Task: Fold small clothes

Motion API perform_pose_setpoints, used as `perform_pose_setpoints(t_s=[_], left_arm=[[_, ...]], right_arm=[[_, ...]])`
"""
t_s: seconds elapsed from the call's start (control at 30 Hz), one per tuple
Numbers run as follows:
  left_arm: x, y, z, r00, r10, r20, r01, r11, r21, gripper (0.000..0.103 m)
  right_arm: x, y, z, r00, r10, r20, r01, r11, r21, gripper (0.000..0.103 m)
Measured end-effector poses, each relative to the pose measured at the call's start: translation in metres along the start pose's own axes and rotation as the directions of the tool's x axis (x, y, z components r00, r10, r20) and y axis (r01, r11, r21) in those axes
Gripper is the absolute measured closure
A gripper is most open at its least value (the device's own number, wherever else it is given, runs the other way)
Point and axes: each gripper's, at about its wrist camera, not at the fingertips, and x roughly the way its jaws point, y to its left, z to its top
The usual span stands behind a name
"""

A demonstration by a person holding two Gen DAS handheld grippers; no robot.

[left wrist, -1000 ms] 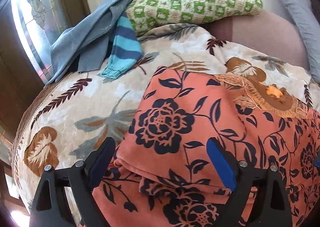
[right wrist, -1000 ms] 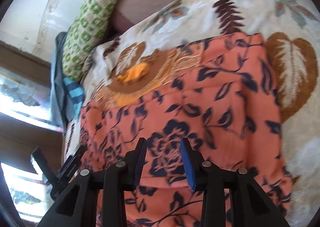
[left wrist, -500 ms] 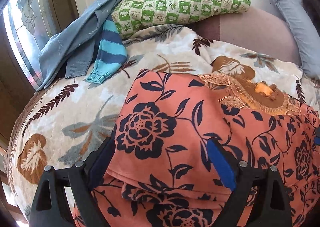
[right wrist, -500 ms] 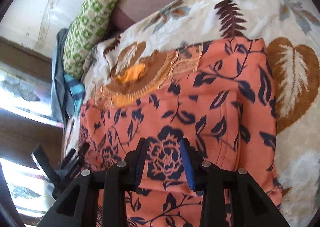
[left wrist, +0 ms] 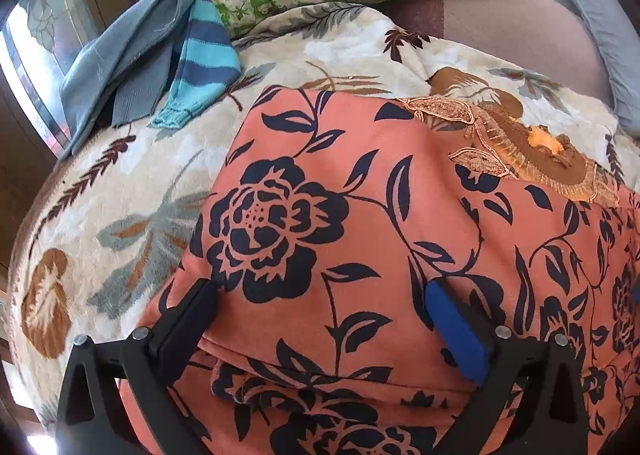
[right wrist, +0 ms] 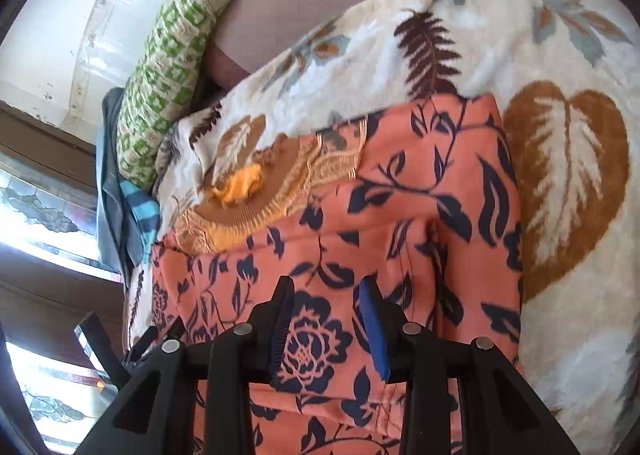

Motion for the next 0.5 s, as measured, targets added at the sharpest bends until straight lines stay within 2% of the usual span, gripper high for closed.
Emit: perform_pose_setpoints(t_s=[0.07, 0.13, 0.23, 0.3, 0.4, 0.43, 0.47, 0.5], left_arm=[[0.000, 0.000, -0.001, 1.000, -0.009, 0.006, 0.009, 1.000, 0.003, 0.000], [-0.002, -0.003, -0.004, 1.000, -0.003, 0.006, 0.003, 1.000, 0.023, 0.000], [-0.015, 0.003, -0.004, 0.999, -0.029, -0.018, 0.029, 0.999, 0.016, 0.000], [-0.040, 0.012, -0.014, 0.999, -0.015, 0.041, 0.015, 1.000, 0.005, 0.000], [-0.079, 0.028, -0.032, 0.993, -0.028, 0.116, 0.027, 1.000, 0.008, 0.000], [-0.092, 0.033, -0.038, 0.990, -0.022, 0.138, 0.022, 1.000, 0.001, 0.000], [-0.105, 0.039, -0.046, 0.987, -0.020, 0.161, 0.021, 1.000, -0.004, 0.000], [-0.117, 0.044, -0.056, 0.983, -0.022, 0.181, 0.023, 1.000, -0.005, 0.000]], right_arm=[[0.003, 0.001, -0.010, 0.999, -0.010, 0.037, 0.011, 0.999, -0.038, 0.065], [-0.004, 0.007, -0.014, 0.999, -0.038, 0.035, 0.040, 0.998, -0.049, 0.065], [-0.031, 0.010, -0.027, 0.997, 0.005, 0.083, -0.002, 0.999, -0.042, 0.065], [-0.059, 0.012, -0.043, 0.989, 0.041, 0.145, -0.033, 0.998, -0.061, 0.065], [-0.097, 0.010, -0.070, 0.975, 0.101, 0.196, -0.083, 0.992, -0.099, 0.065], [-0.109, 0.007, -0.079, 0.971, 0.116, 0.210, -0.093, 0.989, -0.115, 0.060], [-0.121, 0.006, -0.088, 0.965, 0.124, 0.231, -0.096, 0.987, -0.128, 0.041], [-0.133, 0.002, -0.098, 0.957, 0.124, 0.260, -0.091, 0.987, -0.135, 0.034]])
